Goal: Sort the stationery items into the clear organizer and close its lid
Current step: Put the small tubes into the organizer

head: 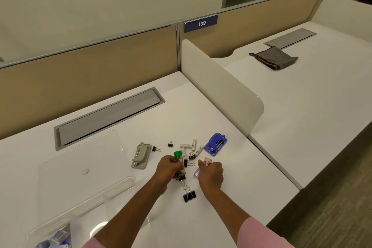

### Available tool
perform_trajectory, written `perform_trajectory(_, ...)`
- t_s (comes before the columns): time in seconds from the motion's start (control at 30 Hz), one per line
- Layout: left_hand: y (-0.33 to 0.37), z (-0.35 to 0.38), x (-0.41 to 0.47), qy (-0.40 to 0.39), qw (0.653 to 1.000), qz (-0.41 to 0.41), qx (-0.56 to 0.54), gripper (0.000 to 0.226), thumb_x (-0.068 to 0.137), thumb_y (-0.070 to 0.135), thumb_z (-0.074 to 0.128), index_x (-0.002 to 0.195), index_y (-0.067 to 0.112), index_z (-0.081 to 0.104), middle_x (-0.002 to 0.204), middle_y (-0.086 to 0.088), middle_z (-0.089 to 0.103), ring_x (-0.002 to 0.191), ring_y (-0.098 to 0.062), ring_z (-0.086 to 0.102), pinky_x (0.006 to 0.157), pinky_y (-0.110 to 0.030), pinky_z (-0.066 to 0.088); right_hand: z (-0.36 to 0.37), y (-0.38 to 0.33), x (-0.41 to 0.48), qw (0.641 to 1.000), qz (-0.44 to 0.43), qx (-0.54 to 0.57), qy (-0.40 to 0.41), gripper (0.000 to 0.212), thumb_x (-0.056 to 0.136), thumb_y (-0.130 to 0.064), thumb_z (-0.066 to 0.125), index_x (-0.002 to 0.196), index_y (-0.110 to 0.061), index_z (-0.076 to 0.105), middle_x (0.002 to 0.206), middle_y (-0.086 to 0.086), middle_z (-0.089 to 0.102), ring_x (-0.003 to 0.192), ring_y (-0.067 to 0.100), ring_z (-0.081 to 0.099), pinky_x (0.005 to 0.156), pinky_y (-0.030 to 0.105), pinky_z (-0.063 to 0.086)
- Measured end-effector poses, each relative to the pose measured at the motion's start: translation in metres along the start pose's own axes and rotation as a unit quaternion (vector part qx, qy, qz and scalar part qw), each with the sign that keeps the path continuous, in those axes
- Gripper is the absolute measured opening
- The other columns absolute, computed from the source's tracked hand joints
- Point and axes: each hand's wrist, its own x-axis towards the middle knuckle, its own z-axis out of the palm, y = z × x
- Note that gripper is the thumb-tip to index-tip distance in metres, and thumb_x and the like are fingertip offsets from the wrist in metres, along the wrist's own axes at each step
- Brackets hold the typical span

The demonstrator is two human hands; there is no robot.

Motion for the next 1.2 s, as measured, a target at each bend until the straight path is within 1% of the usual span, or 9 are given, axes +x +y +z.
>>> perform_trajectory(0.13, -0.001, -0.005, -0.005, 0.001, 0.999, 0.006, -0.033, 0.029, 0.080, 0.001, 0.063, 0.107, 0.004, 0.053, 0.093, -0.023, 0.068, 0.070, -0.026, 0.066, 0.065, -0.036, 0.056, 0.001, -0.005, -0.004, 0.996, -0.028, -0.086, 0.026, 0.061, 0.084, -0.046, 0.068, 0.118, 0.000, 0.047, 0.113, 0.016, 0.059, 0.096, 0.029, 0.065, 0.072, 0.033, 0.053)
perform_trajectory(0.27, -0.002, -0.015, -0.011, -0.021, 0.998, 0.024, -0.059, 0.025, 0.081, 0.004, 0.068, 0.105, 0.005, 0.059, 0.081, -0.014, 0.069, 0.068, -0.024, 0.067, 0.074, -0.043, 0.057, 0.001, -0.007, -0.005, 0.989, -0.052, -0.131, 0.033, 0.052, 0.085, -0.039, 0.070, 0.117, -0.006, 0.047, 0.109, 0.012, 0.063, 0.091, 0.026, 0.067, 0.066, 0.031, 0.051)
perform_trajectory(0.43, -0.003, -0.028, -0.025, -0.033, 0.995, 0.032, -0.092, 0.029, 0.082, 0.012, 0.072, 0.108, 0.005, 0.060, 0.082, -0.014, 0.070, 0.070, -0.025, 0.069, 0.060, -0.028, 0.055, 0.003, -0.011, -0.002, 0.980, -0.097, -0.174, 0.018, 0.040, 0.085, -0.028, 0.071, 0.113, -0.007, 0.051, 0.103, 0.011, 0.068, 0.091, 0.028, 0.069, 0.069, 0.034, 0.055)
perform_trajectory(0.6, -0.005, -0.047, -0.046, -0.019, 0.992, 0.044, -0.116, 0.029, 0.081, 0.014, 0.071, 0.107, 0.007, 0.060, 0.082, -0.014, 0.068, 0.070, -0.023, 0.069, 0.063, -0.031, 0.055, 0.000, -0.011, -0.004, 0.986, -0.101, -0.130, -0.008, 0.033, 0.089, -0.021, 0.064, 0.110, 0.000, 0.052, 0.102, 0.018, 0.067, 0.095, 0.038, 0.066, 0.075, 0.040, 0.052)
perform_trajectory(0.73, -0.010, -0.070, -0.067, -0.001, 0.992, 0.055, -0.110, 0.027, 0.079, 0.015, 0.071, 0.104, 0.008, 0.061, 0.075, -0.006, 0.068, 0.069, -0.022, 0.069, 0.054, -0.028, 0.048, 0.000, -0.014, -0.020, 0.991, -0.129, -0.037, -0.018, 0.025, 0.091, -0.024, 0.062, 0.099, -0.001, 0.057, 0.076, 0.006, 0.063, 0.077, 0.030, 0.062, 0.069, 0.039, 0.050)
perform_trajectory(0.9, -0.027, -0.108, -0.095, 0.021, 0.993, 0.067, -0.091, 0.026, 0.079, 0.013, 0.072, 0.100, 0.003, 0.061, 0.072, -0.007, 0.069, 0.068, -0.025, 0.069, 0.054, -0.028, 0.050, 0.011, -0.025, -0.064, 0.976, -0.158, 0.064, -0.139, 0.012, 0.084, -0.016, 0.071, 0.093, -0.010, 0.066, 0.087, 0.009, 0.070, 0.079, 0.027, 0.066, 0.071, 0.043, 0.058)
perform_trajectory(1.03, -0.047, -0.141, -0.119, 0.079, 0.993, 0.053, -0.070, 0.029, 0.079, 0.017, 0.075, 0.102, 0.005, 0.062, 0.076, -0.010, 0.073, 0.069, -0.022, 0.071, 0.052, -0.026, 0.048, 0.031, -0.040, -0.110, 0.932, -0.098, 0.158, -0.312, 0.007, 0.081, -0.006, 0.073, 0.088, -0.008, 0.072, 0.075, 0.010, 0.071, 0.062, 0.019, 0.066, 0.051, 0.027, 0.053)
perform_trajectory(1.13, -0.064, -0.167, -0.135, 0.145, 0.987, 0.040, -0.055, 0.038, 0.075, 0.018, 0.080, 0.106, 0.011, 0.060, 0.072, -0.010, 0.074, 0.062, -0.013, 0.067, 0.048, -0.015, 0.046, 0.048, -0.049, -0.144, 0.892, -0.055, 0.182, -0.410, 0.014, 0.081, 0.000, 0.072, 0.095, 0.000, 0.070, 0.078, 0.012, 0.070, 0.064, 0.020, 0.067, 0.055, 0.029, 0.055)
perform_trajectory(1.2, -0.076, -0.183, -0.144, 0.167, 0.984, 0.032, -0.047, 0.042, 0.074, 0.018, 0.081, 0.108, 0.011, 0.057, 0.074, -0.011, 0.074, 0.060, -0.013, 0.064, 0.053, -0.015, 0.049, 0.060, -0.051, -0.162, 0.873, -0.044, 0.178, -0.453, 0.019, 0.082, 0.003, 0.069, 0.101, 0.001, 0.068, 0.084, 0.015, 0.070, 0.072, 0.026, 0.068, 0.060, 0.033, 0.057)
